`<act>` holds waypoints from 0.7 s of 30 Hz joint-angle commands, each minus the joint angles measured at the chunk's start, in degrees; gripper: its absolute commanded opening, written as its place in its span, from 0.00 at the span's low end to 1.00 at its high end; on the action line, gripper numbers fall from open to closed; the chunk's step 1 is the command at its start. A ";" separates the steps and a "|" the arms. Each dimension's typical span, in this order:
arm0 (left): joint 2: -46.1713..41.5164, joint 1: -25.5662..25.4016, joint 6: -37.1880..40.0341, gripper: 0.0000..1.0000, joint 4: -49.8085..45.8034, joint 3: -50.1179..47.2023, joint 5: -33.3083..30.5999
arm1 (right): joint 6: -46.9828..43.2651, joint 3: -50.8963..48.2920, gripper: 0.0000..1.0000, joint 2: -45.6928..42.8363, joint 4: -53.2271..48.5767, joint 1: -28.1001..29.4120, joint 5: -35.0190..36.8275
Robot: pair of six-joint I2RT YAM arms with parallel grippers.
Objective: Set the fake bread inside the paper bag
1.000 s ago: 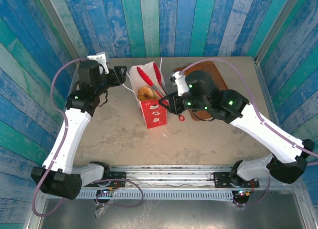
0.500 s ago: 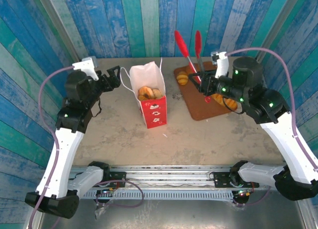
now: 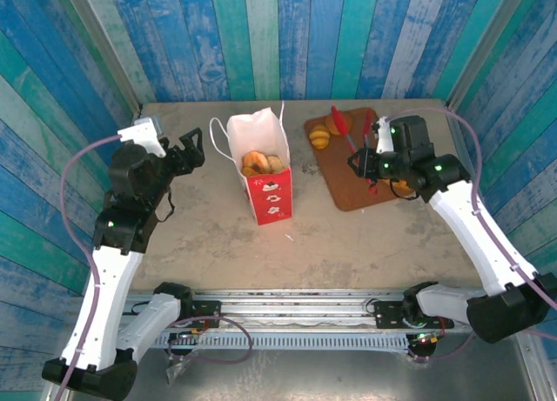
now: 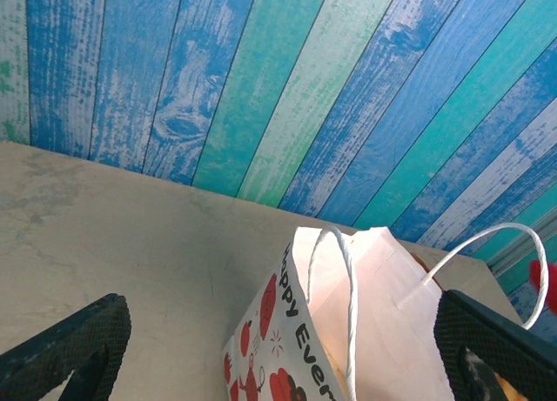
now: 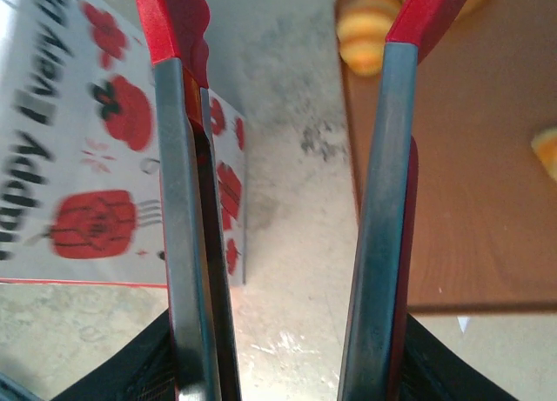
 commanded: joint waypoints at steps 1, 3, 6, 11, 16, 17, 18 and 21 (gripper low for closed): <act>-2.40 -0.09 1.26 0.94 -1.99 -1.04 -1.92 | -0.67 -1.92 0.49 2.20 2.79 -1.55 -4.06; -3.28 -0.10 1.27 0.94 -2.17 -1.74 -2.47 | -0.71 -2.62 0.48 4.62 3.64 -2.46 -6.72; -4.04 -0.10 1.27 0.94 -2.21 -2.31 -2.80 | -0.64 -2.31 0.47 9.18 4.20 -3.56 -10.52; -4.07 -0.09 1.71 0.94 -2.27 -2.47 -2.94 | -0.13 -1.15 0.47 15.66 6.36 -3.92 -12.87; -3.40 -0.09 2.75 0.94 -2.44 -2.08 -2.66 | 0.92 0.90 0.47 22.05 8.44 -4.28 -16.34; -3.23 -0.14 2.88 0.94 -2.53 -2.00 -2.49 | 1.15 1.44 0.46 23.26 8.69 -4.36 -16.80; -3.14 -0.09 3.00 0.94 -2.46 -2.01 -2.46 | 1.45 2.00 0.46 24.65 9.00 -4.37 -17.19; -3.30 -0.14 2.88 0.94 -2.11 -2.51 -2.07 | 1.97 3.54 0.46 28.04 9.85 -4.46 -17.89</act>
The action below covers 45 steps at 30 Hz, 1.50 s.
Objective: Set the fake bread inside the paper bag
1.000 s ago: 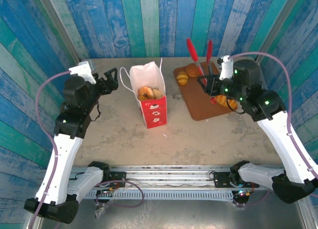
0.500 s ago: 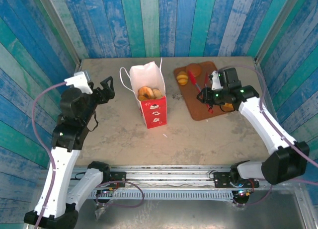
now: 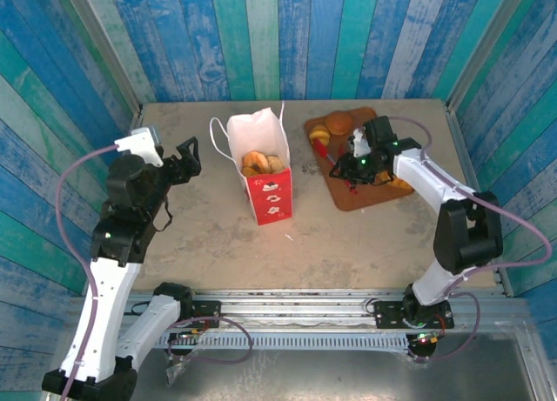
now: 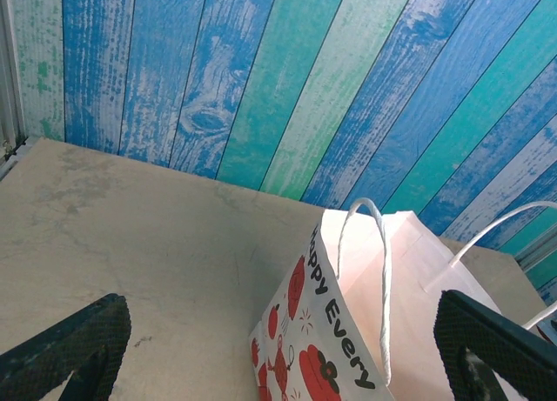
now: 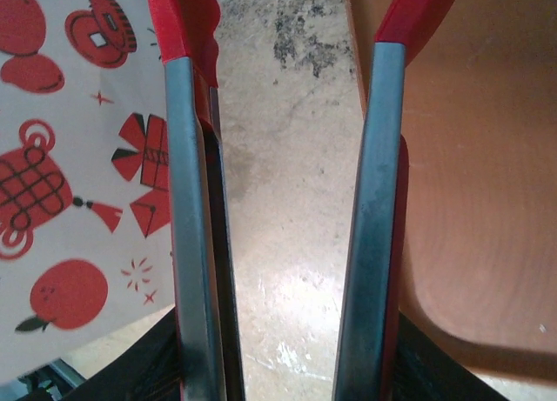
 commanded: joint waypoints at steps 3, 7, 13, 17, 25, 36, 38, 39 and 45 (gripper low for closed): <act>-0.43 -0.12 0.53 0.94 1.00 -1.44 0.55 | 1.72 3.79 0.46 4.40 3.59 -0.56 -2.75; -0.44 -0.09 0.02 0.94 2.04 -3.02 1.28 | 2.82 4.91 0.46 6.89 5.30 -0.63 -2.77; 0.04 -0.09 0.17 0.94 2.27 -3.32 1.56 | 3.10 8.11 0.45 11.55 5.75 -0.91 -2.98; 0.05 -0.09 0.45 0.94 2.26 -3.57 1.20 | 3.27 10.30 0.45 14.20 5.58 -1.26 -3.03; 0.07 -0.10 0.32 0.94 2.61 -4.02 1.11 | 3.42 13.04 0.45 18.07 5.50 -1.68 -4.60; 0.10 -0.14 0.09 0.94 2.63 -4.20 1.10 | 3.46 14.72 0.42 20.62 5.82 -1.70 -7.02; 0.13 -0.10 0.02 0.94 2.61 -4.20 1.08 | 3.29 14.81 0.41 20.78 5.77 -1.66 -7.02; 0.10 -0.09 0.01 0.94 2.63 -4.12 1.11 | 3.25 14.94 0.40 20.93 5.78 -1.71 -7.23; -0.19 -0.11 -0.36 0.94 2.61 -4.11 1.30 | 2.97 14.90 0.31 20.65 5.52 -1.71 -7.61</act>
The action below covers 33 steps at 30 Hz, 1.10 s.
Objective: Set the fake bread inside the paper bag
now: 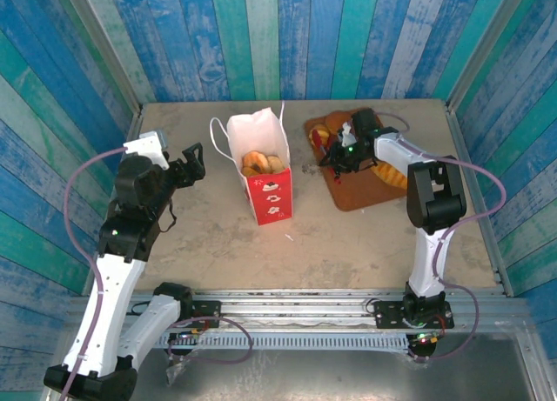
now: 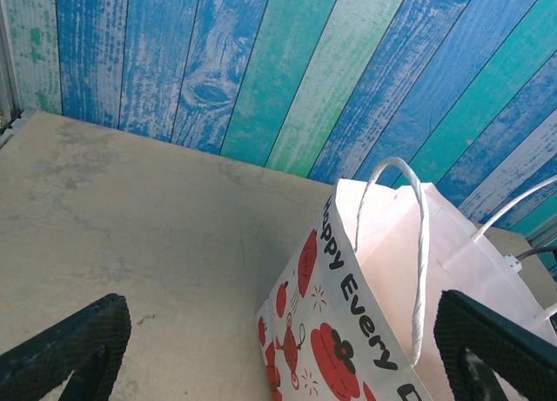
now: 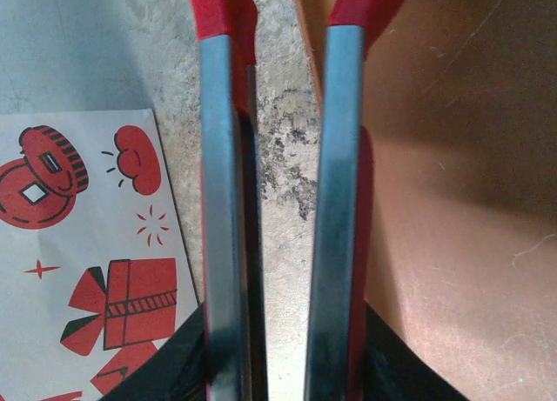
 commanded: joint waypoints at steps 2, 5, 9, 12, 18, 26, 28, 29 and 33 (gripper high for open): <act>-0.36 -0.09 -0.23 0.94 1.32 -0.19 0.55 | -0.71 1.30 0.27 -0.51 -0.10 -0.18 -1.66; -0.46 -0.12 -0.23 0.94 1.16 -0.09 0.55 | -1.43 0.70 0.22 -2.07 -0.83 -0.18 -0.27; -0.46 -0.09 -0.31 0.94 1.18 0.00 0.50 | -2.02 -0.95 0.19 -4.55 -1.13 -0.12 0.76; -0.38 -0.11 -0.47 0.94 1.25 0.11 0.71 | -2.23 -2.22 0.18 -6.29 -1.36 -0.19 0.94; -0.67 -0.11 -0.45 0.94 1.21 0.31 0.80 | -2.49 -5.76 0.17 -11.05 -1.70 -0.22 2.11; -0.82 -0.09 -1.28 0.94 1.17 0.75 1.14 | -2.38 -12.66 0.16 -22.91 -3.29 -0.26 5.53; -0.63 -0.09 -1.74 0.94 1.34 0.92 1.52 | -2.29 -13.86 0.16 -26.54 -4.46 -0.26 6.20; -0.46 -0.09 -2.02 0.94 1.43 1.01 1.82 | -2.36 -14.17 0.16 -28.14 -5.25 -0.26 6.40; 0.38 -0.10 -3.69 0.94 1.76 1.57 3.87 | -2.27 -15.00 0.16 -35.84 -8.72 -0.26 7.61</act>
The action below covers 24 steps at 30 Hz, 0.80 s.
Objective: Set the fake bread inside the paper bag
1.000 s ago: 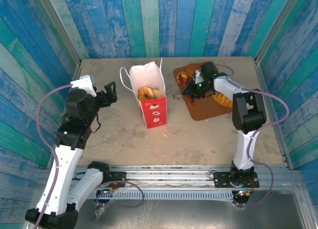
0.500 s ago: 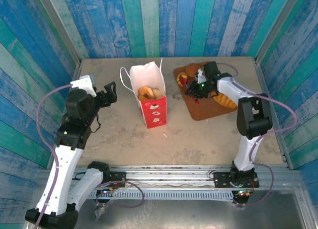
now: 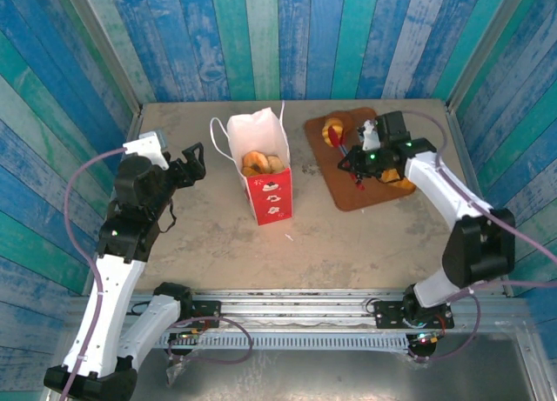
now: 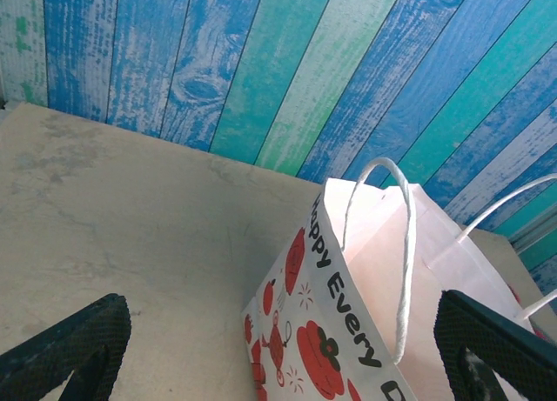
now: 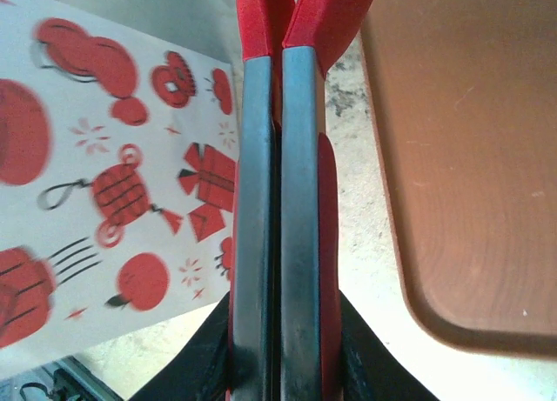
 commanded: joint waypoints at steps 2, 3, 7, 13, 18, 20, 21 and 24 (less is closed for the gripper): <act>1.19 -0.09 -2.21 0.94 1.79 1.82 3.66 | -0.44 -0.49 0.16 -8.49 -3.65 -0.24 1.34; 1.75 -0.09 -2.46 0.95 1.73 2.16 4.57 | -0.16 -0.50 0.16 -10.23 -4.37 -0.16 1.23; 4.76 -0.09 -3.98 0.99 2.25 3.51 8.77 | 0.75 0.46 0.16 -15.23 -6.87 0.01 0.60; 11.10 -0.08 -7.70 1.00 2.33 8.61 10.32 | 1.67 4.71 0.16 -20.72 -9.19 1.30 0.94; 17.16 0.42 -6.77 0.92 1.39 14.57 10.78 | 0.66 9.97 0.16 -22.23 -9.98 5.90 4.15; 19.02 0.74 -6.60 0.86 1.54 15.95 12.11 | -0.07 12.47 0.16 -21.93 -9.77 9.00 6.09; 19.92 0.85 -6.39 0.83 1.65 16.45 12.68 | -0.26 13.98 0.16 -21.61 -9.86 10.52 6.86; 22.11 1.00 -5.38 0.74 1.65 17.50 14.06 | -0.47 17.31 0.16 -20.42 -9.38 14.59 8.54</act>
